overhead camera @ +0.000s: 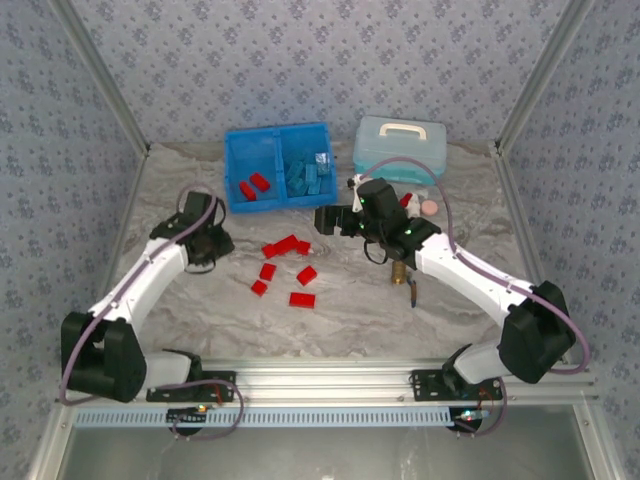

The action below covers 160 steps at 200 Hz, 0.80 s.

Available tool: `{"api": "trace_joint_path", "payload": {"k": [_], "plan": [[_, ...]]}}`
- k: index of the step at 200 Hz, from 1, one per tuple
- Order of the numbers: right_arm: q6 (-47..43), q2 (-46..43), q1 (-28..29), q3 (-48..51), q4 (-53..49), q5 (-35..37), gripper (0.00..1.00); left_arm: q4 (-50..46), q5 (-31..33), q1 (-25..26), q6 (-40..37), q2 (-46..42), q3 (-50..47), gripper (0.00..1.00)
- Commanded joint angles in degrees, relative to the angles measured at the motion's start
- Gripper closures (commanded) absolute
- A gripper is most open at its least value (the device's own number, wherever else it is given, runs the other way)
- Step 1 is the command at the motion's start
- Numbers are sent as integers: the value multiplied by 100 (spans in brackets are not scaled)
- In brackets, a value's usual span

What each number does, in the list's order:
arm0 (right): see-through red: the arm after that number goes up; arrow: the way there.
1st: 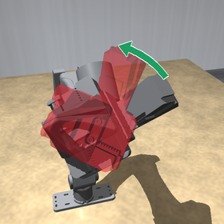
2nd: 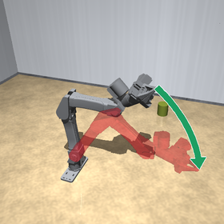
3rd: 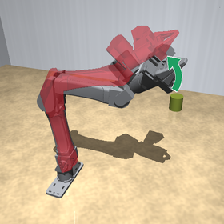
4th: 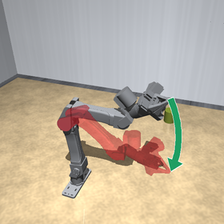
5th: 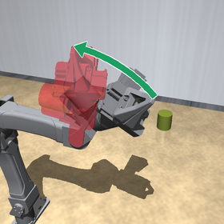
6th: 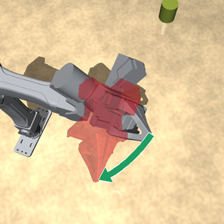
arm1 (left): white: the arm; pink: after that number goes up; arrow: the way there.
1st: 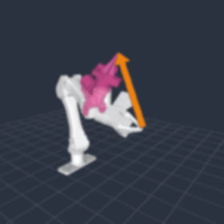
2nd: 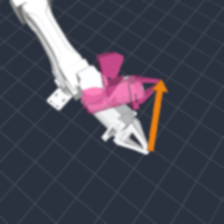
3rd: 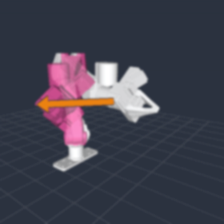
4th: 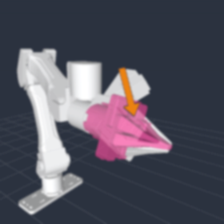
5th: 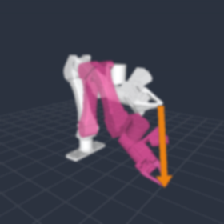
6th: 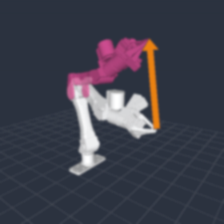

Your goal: Sort the legos into containers by color

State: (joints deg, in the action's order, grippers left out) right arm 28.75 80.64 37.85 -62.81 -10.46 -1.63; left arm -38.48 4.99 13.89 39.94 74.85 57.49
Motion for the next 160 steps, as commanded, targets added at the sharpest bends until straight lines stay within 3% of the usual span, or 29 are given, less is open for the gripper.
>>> {"api": "trace_joint_path", "payload": {"k": [1,96,122,160], "plan": [[66,-200,15,-45,-70,-67,0,264,270,0,-259,647,919,70],[121,-502,54,93,-369,145,0,28,681,-10,-1116,4546,5190,71],[166,-507,62,135,-375,146,0,-315,549,15,-1258,5323,6193,70],[201,-492,57,141,-359,163,0,-516,617,106,-1359,6048,6997,62]]}}
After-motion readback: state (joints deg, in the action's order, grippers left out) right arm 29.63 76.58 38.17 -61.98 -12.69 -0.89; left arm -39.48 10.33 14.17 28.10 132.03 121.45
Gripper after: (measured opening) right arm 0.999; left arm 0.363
